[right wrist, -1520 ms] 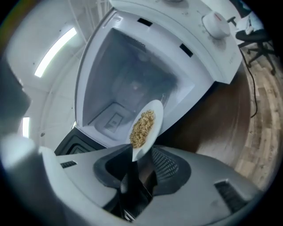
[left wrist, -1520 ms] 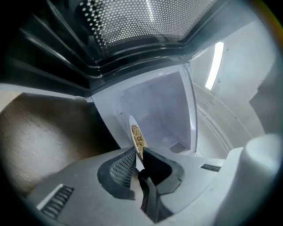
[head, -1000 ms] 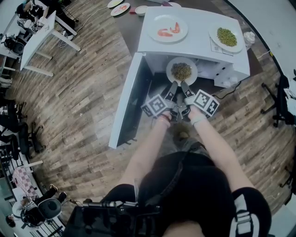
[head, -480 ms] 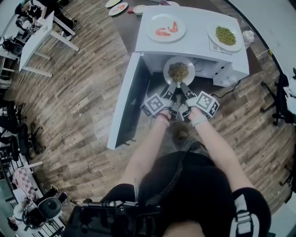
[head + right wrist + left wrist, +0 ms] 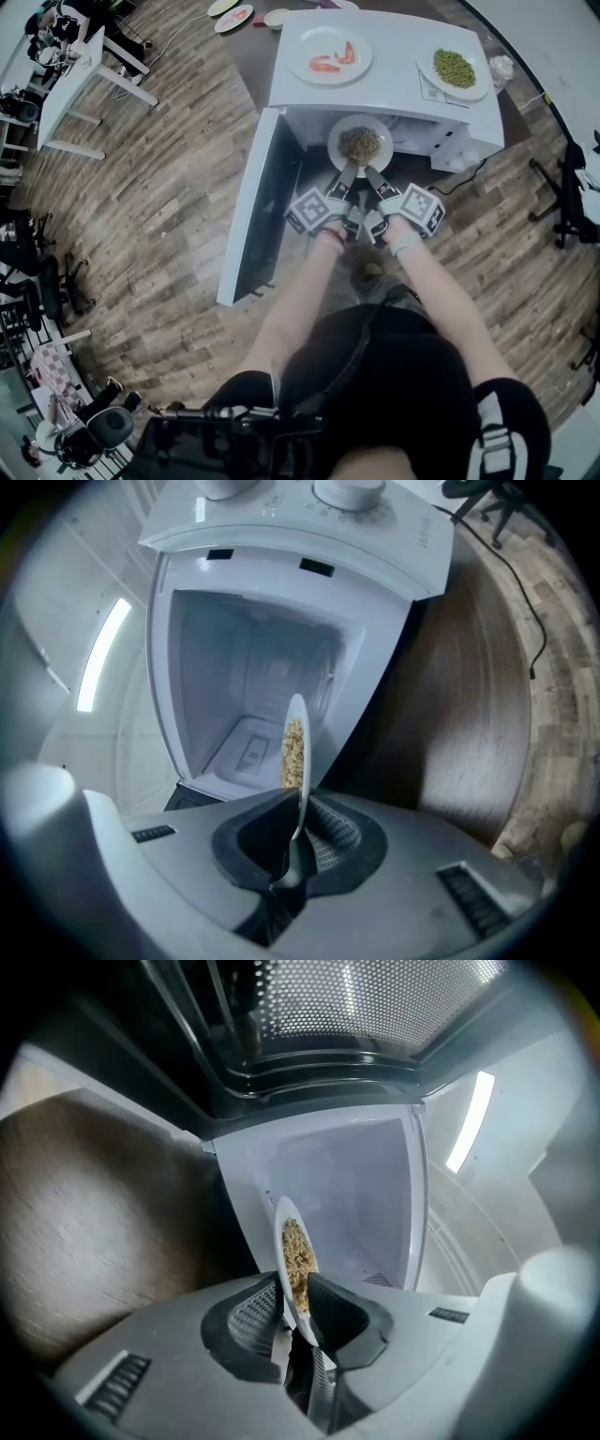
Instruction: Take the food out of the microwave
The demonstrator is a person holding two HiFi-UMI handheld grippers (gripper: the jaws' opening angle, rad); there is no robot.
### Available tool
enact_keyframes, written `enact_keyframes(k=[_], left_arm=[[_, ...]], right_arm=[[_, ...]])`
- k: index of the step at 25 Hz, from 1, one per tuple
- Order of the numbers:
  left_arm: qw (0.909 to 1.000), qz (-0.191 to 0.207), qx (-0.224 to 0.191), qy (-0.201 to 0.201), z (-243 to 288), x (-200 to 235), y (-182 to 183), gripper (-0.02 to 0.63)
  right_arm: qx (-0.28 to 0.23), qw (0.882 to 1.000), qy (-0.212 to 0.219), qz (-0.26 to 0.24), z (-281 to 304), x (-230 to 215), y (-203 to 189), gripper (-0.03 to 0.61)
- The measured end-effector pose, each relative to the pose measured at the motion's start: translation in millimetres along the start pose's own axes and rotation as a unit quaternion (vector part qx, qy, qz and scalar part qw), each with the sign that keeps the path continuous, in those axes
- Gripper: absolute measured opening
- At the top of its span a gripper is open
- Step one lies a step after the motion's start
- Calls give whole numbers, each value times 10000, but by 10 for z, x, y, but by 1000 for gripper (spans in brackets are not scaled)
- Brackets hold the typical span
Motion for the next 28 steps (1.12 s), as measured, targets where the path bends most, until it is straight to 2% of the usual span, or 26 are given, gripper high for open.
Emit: enact_keyframes(k=[5, 15, 19, 23, 28], left_arm=[[10000, -22, -2, -38, 20, -26, 18, 74], [9998, -189, -58, -10, -5, 23, 24, 58], [9999, 102, 46, 87, 4, 3, 25, 61], [9982, 522, 203, 209, 4, -33, 15, 67], [9980, 566, 148, 219, -17, -63, 15, 67]], right_arm=[[-156, 9997, 50, 201, 17, 12, 33, 34], [-148, 9996, 175, 184, 82, 21, 62, 40], [-171, 9998, 52, 6, 76, 30, 63, 35], [-136, 9980, -217, -576, 54, 77, 48, 44], [-62, 9968, -211, -769, 43, 118, 48, 44]])
Point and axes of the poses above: the fingertips, and each gripper's own axes: z forward along the fingers, x to its left, y out of its top, the point moved 1 cm from there along -z, backward along the fingers, and after that the axes turned 10 degrees about z, right-handed, at the moved point
